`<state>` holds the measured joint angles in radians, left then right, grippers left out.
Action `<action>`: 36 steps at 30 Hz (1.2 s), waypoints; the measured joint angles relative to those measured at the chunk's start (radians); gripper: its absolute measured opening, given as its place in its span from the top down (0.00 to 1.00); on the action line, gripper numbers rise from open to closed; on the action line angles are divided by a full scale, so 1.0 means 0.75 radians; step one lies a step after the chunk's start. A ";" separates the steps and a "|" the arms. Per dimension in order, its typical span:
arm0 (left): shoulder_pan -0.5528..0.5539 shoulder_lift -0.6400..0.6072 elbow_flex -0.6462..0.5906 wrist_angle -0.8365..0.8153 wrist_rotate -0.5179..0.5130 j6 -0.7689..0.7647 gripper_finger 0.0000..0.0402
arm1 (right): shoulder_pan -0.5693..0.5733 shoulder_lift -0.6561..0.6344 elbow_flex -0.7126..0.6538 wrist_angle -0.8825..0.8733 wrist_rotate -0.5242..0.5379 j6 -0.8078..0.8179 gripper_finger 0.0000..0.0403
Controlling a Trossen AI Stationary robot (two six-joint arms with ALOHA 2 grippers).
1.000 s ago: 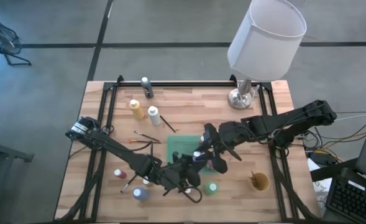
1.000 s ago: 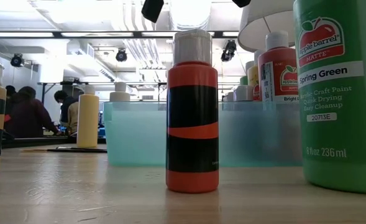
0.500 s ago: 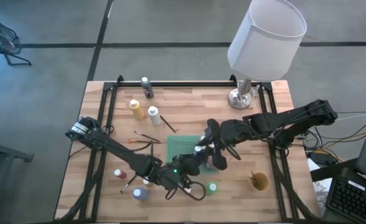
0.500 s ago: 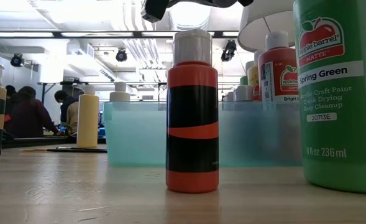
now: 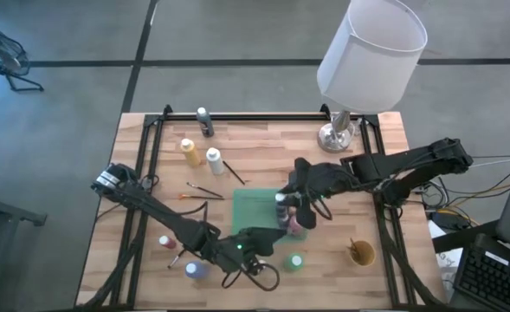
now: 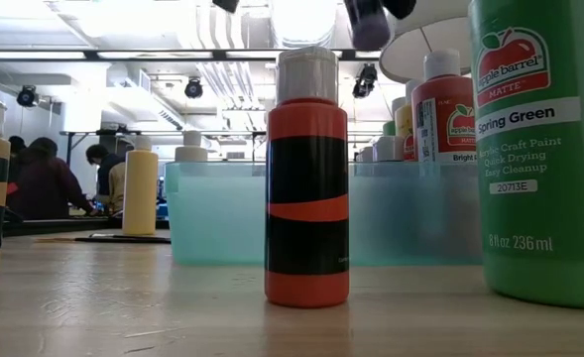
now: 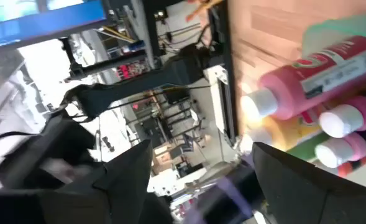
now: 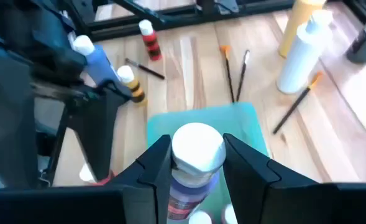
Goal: Pick & Place Paint Supplies
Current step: Put the purple paint bottle into the green bin
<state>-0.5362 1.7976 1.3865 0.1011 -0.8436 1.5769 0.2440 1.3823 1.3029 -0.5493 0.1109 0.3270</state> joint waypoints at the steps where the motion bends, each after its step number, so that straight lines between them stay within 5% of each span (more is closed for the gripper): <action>1: -0.005 -0.002 0.001 0.003 -0.004 0.000 0.30 | 0.000 -0.001 0.000 -0.007 -0.002 0.004 0.73; 10: -0.052 -0.022 0.001 -0.019 -0.232 -0.106 0.30 | 0.002 -0.006 -0.001 0.002 -0.016 0.013 0.73; 15: -0.053 -0.116 0.001 -0.244 -0.318 -0.480 0.31 | 0.019 -0.008 -0.001 0.003 0.008 0.007 0.73; 20: -0.036 -0.279 0.000 -0.486 -0.135 -1.077 0.34 | 0.085 -0.009 -0.001 0.003 0.183 -0.038 0.73; 26: 0.038 -0.438 -0.036 -0.607 0.054 -1.589 0.36 | 0.270 0.030 -0.003 0.003 0.626 -0.030 0.73; 32: 0.073 -0.614 -0.362 -0.134 0.059 -1.531 0.36 | 0.437 0.117 -0.004 0.008 1.024 0.086 0.73; 36: 0.103 -0.733 -0.626 0.310 0.104 -1.467 0.36 | 0.459 0.159 -0.005 0.010 1.051 0.144 0.73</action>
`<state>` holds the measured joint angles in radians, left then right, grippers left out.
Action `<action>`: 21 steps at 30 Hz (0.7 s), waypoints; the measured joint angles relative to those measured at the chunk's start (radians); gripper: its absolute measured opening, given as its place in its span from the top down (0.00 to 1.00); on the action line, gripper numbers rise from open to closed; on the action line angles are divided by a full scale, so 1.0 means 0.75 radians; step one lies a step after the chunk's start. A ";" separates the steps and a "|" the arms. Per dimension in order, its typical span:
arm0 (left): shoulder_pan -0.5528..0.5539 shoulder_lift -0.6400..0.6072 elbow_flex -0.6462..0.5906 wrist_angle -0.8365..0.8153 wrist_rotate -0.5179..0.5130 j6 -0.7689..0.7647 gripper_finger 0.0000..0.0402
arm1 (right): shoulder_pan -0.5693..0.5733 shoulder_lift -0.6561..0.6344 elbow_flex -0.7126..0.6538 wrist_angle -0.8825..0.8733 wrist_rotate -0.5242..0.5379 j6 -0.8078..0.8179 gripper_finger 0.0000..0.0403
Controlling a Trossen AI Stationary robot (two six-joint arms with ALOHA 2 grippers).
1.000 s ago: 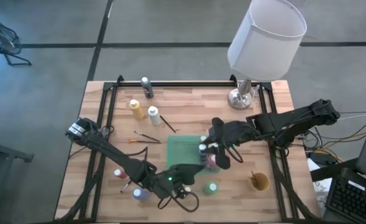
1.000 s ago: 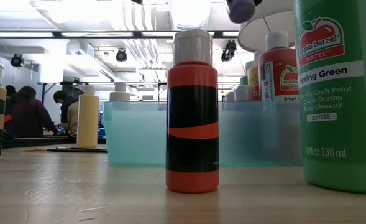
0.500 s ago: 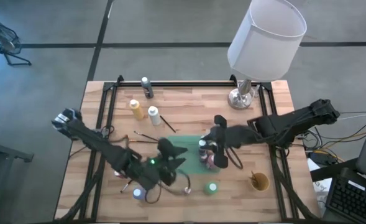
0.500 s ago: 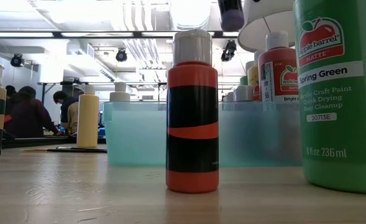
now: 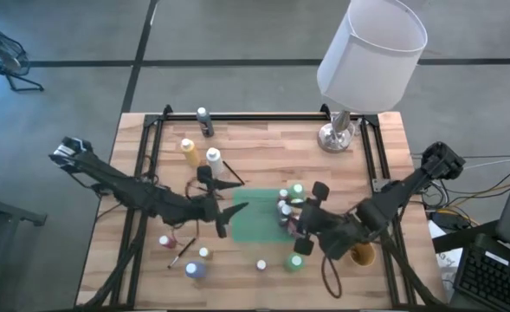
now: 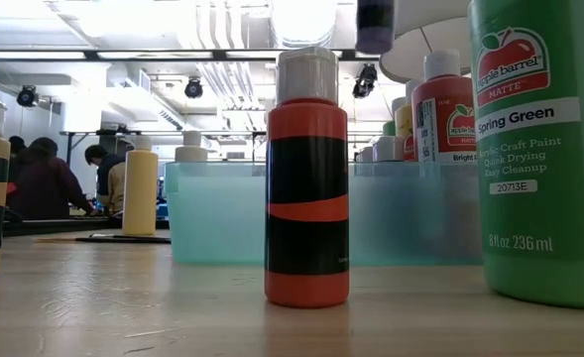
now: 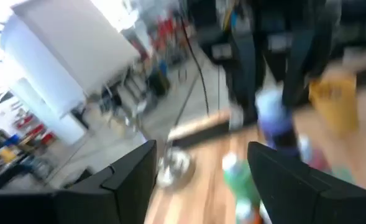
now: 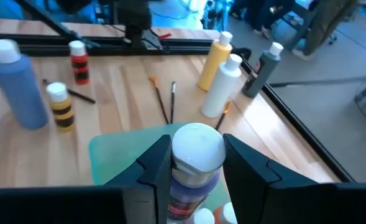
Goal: Pick & Place Paint Supplies
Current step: Put the purple paint bottle into the green bin
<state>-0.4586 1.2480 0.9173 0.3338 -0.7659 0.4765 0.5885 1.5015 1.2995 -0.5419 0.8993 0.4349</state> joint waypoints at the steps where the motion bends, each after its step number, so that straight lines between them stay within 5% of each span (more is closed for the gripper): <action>1: 0.014 -0.022 -0.062 0.095 0.047 -0.004 0.36 | -0.003 0.008 0.000 0.006 -0.003 0.012 0.73; 6: 0.095 -0.051 -0.276 0.394 0.312 -0.117 0.36 | -0.002 0.025 -0.001 0.057 -0.008 0.006 0.73; 11: 0.144 -0.029 -0.328 0.464 0.478 -0.235 0.36 | 0.001 0.025 -0.001 0.114 -0.023 -0.065 0.73; 21: 0.148 0.175 -0.282 0.464 0.525 -0.339 0.36 | -0.003 0.022 0.002 0.199 -0.082 -0.140 0.73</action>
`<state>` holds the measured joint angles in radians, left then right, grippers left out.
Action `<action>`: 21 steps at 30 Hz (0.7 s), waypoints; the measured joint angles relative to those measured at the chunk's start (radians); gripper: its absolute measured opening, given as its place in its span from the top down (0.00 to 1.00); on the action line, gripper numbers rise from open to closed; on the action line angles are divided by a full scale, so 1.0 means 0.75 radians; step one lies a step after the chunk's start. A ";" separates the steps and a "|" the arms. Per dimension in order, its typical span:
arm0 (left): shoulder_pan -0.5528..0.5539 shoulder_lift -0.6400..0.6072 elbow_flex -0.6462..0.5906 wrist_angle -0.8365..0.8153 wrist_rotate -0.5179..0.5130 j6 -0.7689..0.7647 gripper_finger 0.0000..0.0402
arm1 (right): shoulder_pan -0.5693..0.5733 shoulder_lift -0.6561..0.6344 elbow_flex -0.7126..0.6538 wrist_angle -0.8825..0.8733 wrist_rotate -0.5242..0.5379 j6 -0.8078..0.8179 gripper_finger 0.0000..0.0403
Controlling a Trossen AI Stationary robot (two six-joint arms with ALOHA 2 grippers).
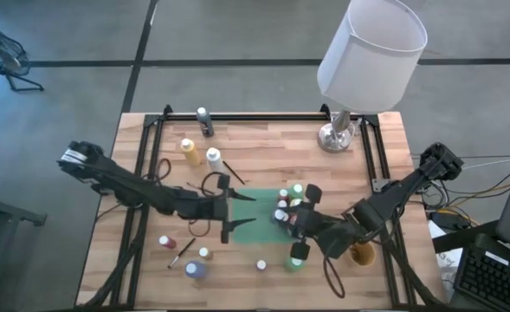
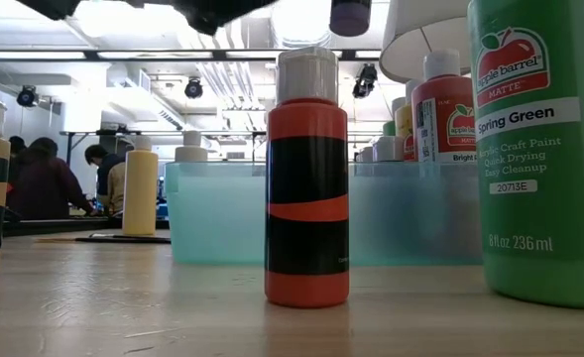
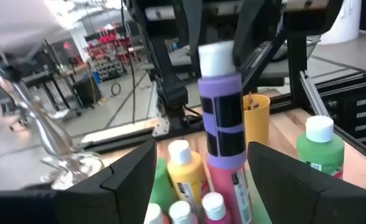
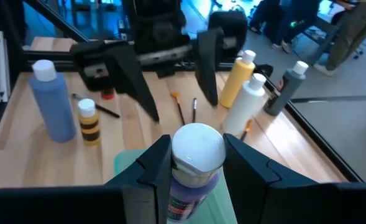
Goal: Pick & Place Paint Supplies
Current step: Put the purple paint bottle into the green bin
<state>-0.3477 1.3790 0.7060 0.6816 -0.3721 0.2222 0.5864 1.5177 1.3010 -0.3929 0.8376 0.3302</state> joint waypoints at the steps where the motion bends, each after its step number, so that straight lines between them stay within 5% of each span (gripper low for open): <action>1: 0.000 0.028 0.019 0.001 0.000 -0.021 0.36 | 0.000 0.000 0.000 0.001 -0.007 -0.002 0.73; 6: 0.001 0.137 0.122 0.001 0.021 -0.034 0.34 | 0.000 -0.001 0.000 0.001 -0.011 -0.003 0.73; 15: 0.017 0.279 0.237 -0.026 -0.029 -0.068 0.13 | 0.000 -0.002 0.000 0.002 -0.011 -0.023 0.73; 21: 0.021 0.362 0.313 -0.019 -0.029 -0.054 0.11 | 0.000 -0.002 0.001 0.011 -0.011 -0.032 0.73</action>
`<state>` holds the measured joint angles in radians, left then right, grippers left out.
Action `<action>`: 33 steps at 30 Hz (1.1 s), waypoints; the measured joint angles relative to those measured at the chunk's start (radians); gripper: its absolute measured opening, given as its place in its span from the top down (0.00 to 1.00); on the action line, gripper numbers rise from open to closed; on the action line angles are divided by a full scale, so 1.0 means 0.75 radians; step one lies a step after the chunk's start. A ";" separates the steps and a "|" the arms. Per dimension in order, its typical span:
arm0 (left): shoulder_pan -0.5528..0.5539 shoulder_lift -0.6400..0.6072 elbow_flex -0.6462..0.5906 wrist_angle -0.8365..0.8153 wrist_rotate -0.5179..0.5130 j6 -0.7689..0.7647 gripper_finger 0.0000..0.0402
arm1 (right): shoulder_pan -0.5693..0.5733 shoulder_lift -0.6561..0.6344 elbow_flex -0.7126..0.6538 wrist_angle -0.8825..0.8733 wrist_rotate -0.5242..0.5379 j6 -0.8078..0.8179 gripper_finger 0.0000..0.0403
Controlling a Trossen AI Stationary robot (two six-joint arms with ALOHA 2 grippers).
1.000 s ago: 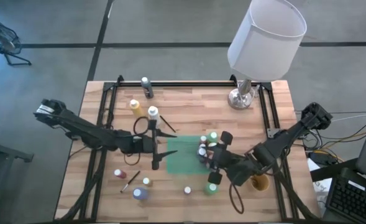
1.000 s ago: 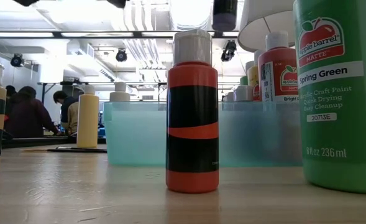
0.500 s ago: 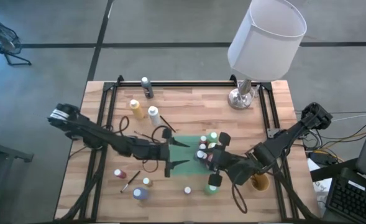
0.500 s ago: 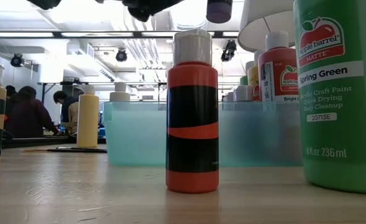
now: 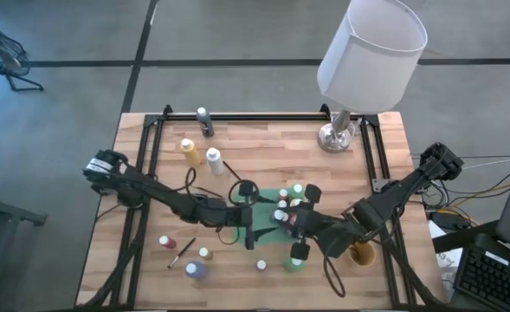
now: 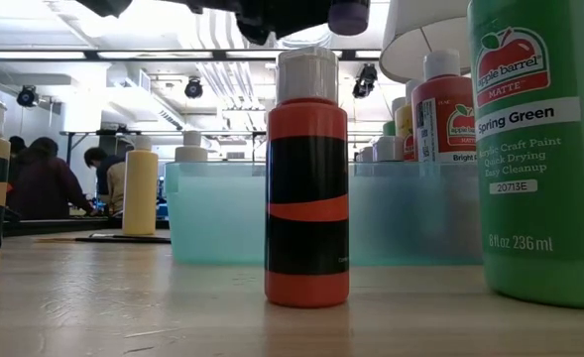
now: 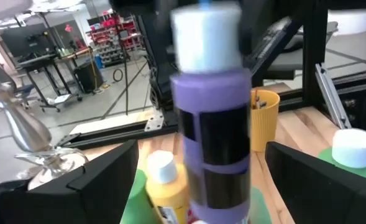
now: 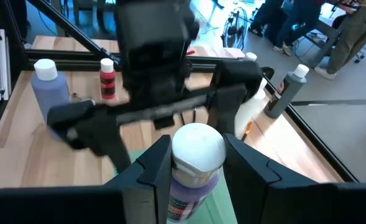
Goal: Pick & Place Paint Supplies
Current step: Put the purple paint bottle into the green bin
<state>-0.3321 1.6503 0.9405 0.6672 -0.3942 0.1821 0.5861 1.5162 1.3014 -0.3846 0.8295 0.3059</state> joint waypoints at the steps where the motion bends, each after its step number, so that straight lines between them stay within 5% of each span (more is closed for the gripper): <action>1: 0.000 0.017 0.011 -0.008 0.000 -0.001 0.12 | 0.000 0.000 0.000 0.002 0.000 -0.001 0.73; 16: 0.004 0.123 0.094 -0.015 0.002 -0.031 0.17 | 0.000 0.000 0.000 0.002 0.000 -0.020 0.73; 33: 0.020 0.123 0.094 -0.039 0.010 -0.063 0.52 | 0.000 0.000 0.000 0.008 0.000 -0.029 0.73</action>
<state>-0.3172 1.7424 1.0107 0.6378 -0.3868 0.1345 0.5861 1.5162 1.3014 -0.3786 0.8295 0.2840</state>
